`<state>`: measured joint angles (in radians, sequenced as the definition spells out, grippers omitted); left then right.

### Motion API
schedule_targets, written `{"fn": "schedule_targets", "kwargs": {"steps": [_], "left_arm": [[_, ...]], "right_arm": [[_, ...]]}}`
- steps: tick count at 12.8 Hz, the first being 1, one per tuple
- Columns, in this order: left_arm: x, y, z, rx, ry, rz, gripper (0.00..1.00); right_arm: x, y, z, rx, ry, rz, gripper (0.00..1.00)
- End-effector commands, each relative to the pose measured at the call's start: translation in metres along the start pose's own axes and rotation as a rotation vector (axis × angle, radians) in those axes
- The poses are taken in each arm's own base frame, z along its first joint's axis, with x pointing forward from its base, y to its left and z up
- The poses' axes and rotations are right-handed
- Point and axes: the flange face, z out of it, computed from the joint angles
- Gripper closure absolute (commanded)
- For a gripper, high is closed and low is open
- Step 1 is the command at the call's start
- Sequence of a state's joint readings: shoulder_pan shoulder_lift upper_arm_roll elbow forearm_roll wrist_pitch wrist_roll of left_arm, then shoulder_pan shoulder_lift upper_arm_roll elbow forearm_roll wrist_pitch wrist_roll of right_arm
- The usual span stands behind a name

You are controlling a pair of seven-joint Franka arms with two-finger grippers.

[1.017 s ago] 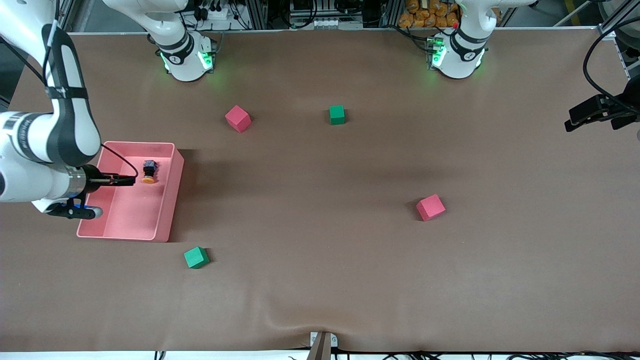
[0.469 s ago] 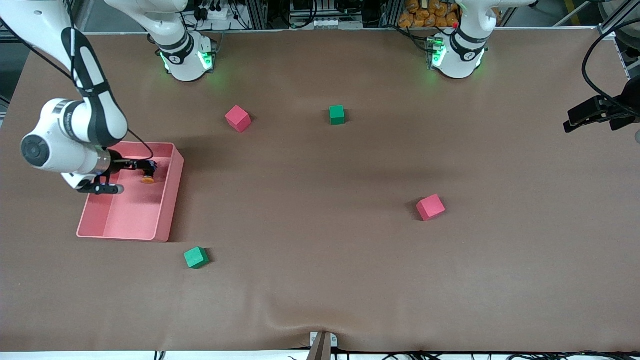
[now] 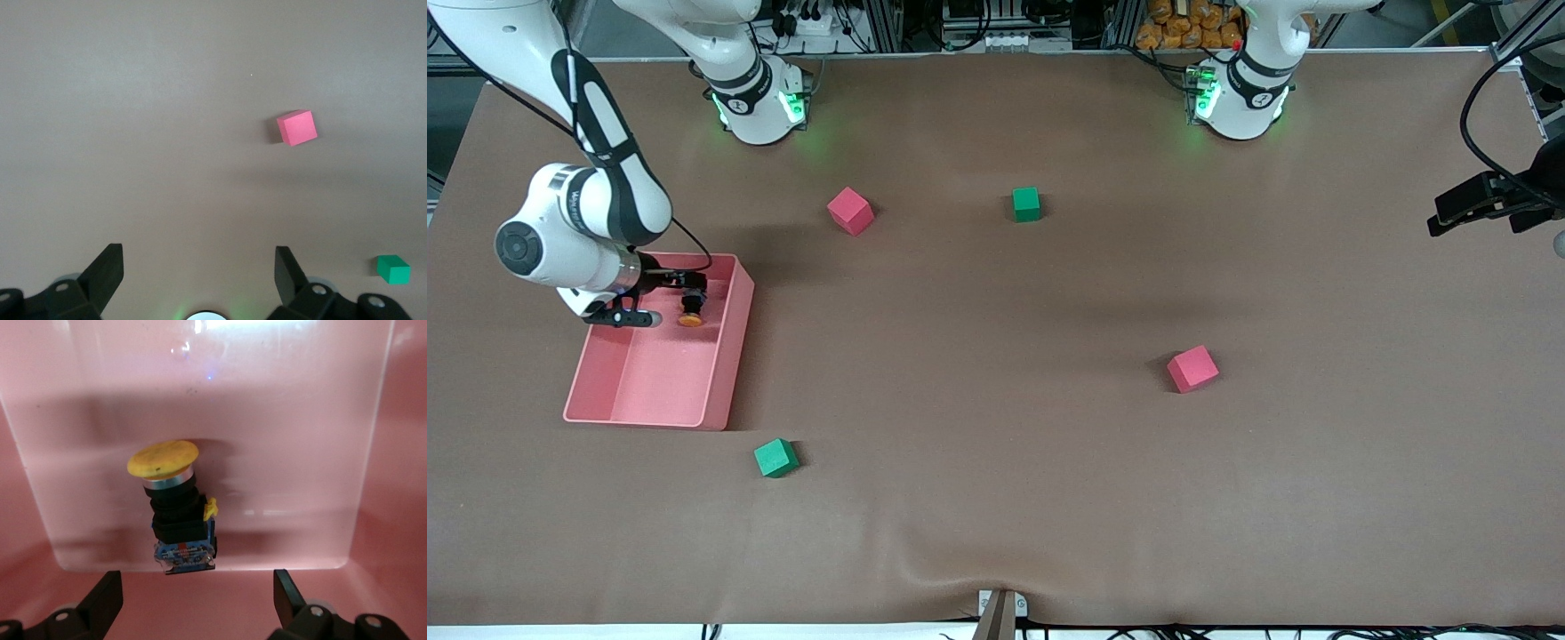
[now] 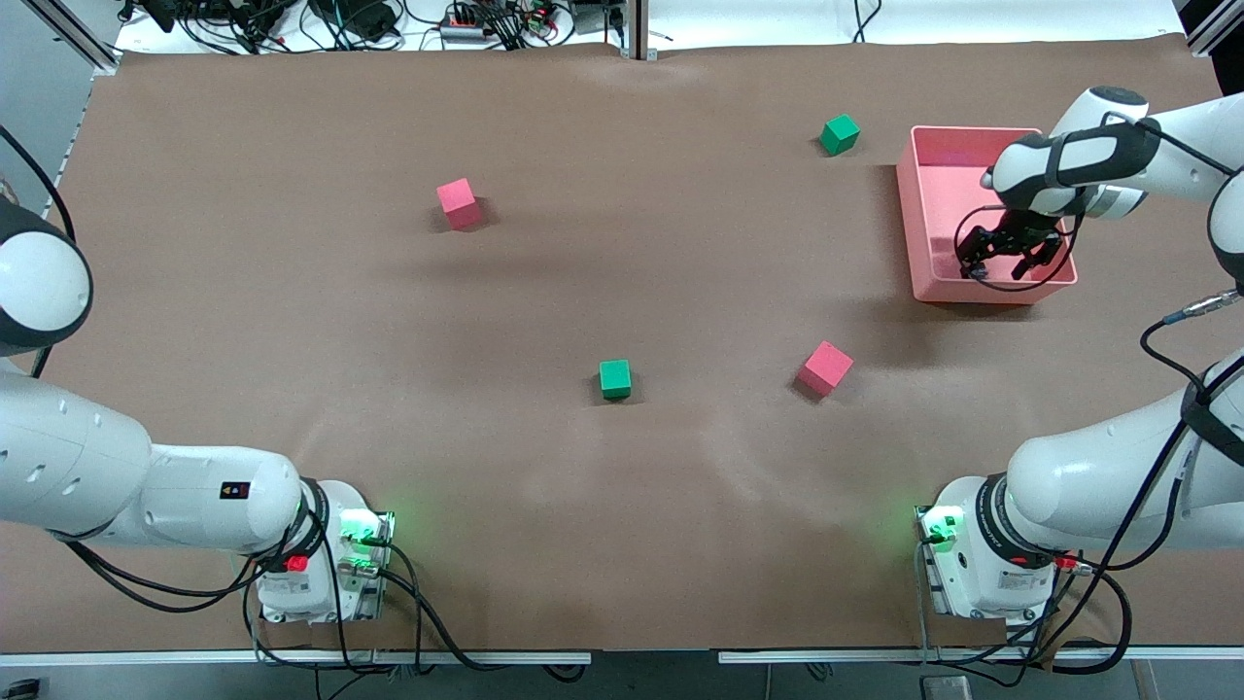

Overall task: Place and upright button with both arms
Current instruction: 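Lower the right gripper and close it around the button body, then lift the button out of the pink tray with the right gripper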

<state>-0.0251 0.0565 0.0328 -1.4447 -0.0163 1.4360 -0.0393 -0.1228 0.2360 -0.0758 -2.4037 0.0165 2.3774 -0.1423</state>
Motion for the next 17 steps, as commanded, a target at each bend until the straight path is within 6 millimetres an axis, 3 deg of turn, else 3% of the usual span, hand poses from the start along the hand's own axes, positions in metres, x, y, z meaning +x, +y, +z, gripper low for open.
{"fn": "schedule_targets", "kwargs": {"steps": [1,5,10,14,17], "left_arm": [[0.002,-0.001,-0.001,-0.002,-0.001,0.023,0.0],[0.002,0.0,-0.001,-0.003,-0.002,0.025,0.0],[0.003,-0.002,0.001,-0.003,-0.005,0.022,0.0],[0.004,-0.003,0.003,-0.005,-0.008,0.019,0.0],[0.005,-0.004,0.003,-0.008,-0.01,0.017,0.0]], "right_arm": [[-0.009,-0.004,0.007,-0.014,0.029,-0.03,0.0],[-0.008,-0.003,0.026,-0.018,0.04,-0.064,0.0],[-0.007,-0.007,0.029,-0.02,0.036,-0.071,0.0],[-0.001,-0.014,0.043,-0.028,0.048,-0.089,0.0],[0.004,-0.015,0.04,-0.035,0.082,-0.096,0.0]]}}
